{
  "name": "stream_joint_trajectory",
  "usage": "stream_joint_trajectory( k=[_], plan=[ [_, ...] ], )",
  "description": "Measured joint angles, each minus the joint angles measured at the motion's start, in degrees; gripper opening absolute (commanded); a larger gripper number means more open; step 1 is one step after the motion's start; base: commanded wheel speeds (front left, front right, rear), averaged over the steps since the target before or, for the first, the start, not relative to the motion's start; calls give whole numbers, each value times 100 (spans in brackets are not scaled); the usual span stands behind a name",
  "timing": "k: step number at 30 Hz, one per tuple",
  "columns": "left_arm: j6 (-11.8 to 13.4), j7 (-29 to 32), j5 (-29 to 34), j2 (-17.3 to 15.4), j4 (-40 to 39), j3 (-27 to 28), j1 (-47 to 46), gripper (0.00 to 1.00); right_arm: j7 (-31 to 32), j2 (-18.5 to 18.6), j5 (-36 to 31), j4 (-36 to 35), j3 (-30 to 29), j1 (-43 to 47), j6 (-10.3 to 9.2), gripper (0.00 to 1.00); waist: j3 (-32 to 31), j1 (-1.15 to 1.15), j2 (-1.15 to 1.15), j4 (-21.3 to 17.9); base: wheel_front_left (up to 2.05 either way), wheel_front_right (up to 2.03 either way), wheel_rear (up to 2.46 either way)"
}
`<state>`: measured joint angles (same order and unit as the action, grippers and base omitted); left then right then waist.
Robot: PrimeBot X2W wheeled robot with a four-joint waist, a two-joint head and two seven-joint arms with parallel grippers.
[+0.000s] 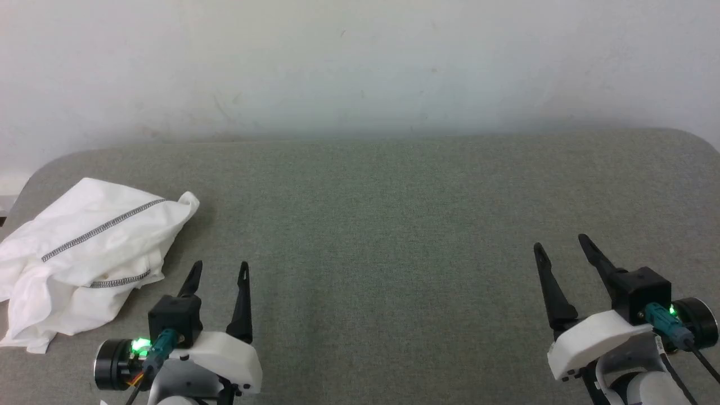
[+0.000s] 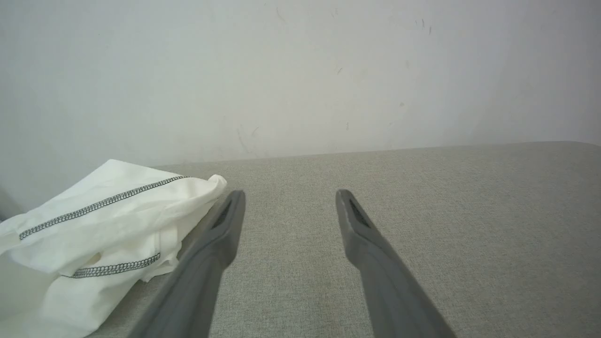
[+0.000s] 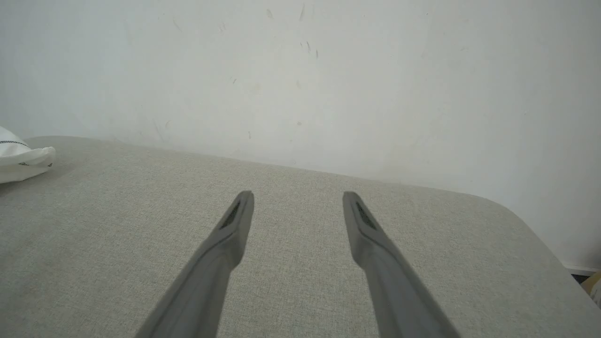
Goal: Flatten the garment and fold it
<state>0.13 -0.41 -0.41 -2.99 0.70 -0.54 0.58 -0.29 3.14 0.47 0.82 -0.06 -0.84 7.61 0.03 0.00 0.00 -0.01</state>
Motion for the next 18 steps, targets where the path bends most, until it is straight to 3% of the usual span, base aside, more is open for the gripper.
stream_joint_trajectory(
  k=[18],
  plan=[
    [98, -211, -53, 0, 113, -85, 1, 100, -230, 1, 62, 33, -33, -1, 0, 100, 0, 0, 0, 71, 0, 0, 0]
  ],
)
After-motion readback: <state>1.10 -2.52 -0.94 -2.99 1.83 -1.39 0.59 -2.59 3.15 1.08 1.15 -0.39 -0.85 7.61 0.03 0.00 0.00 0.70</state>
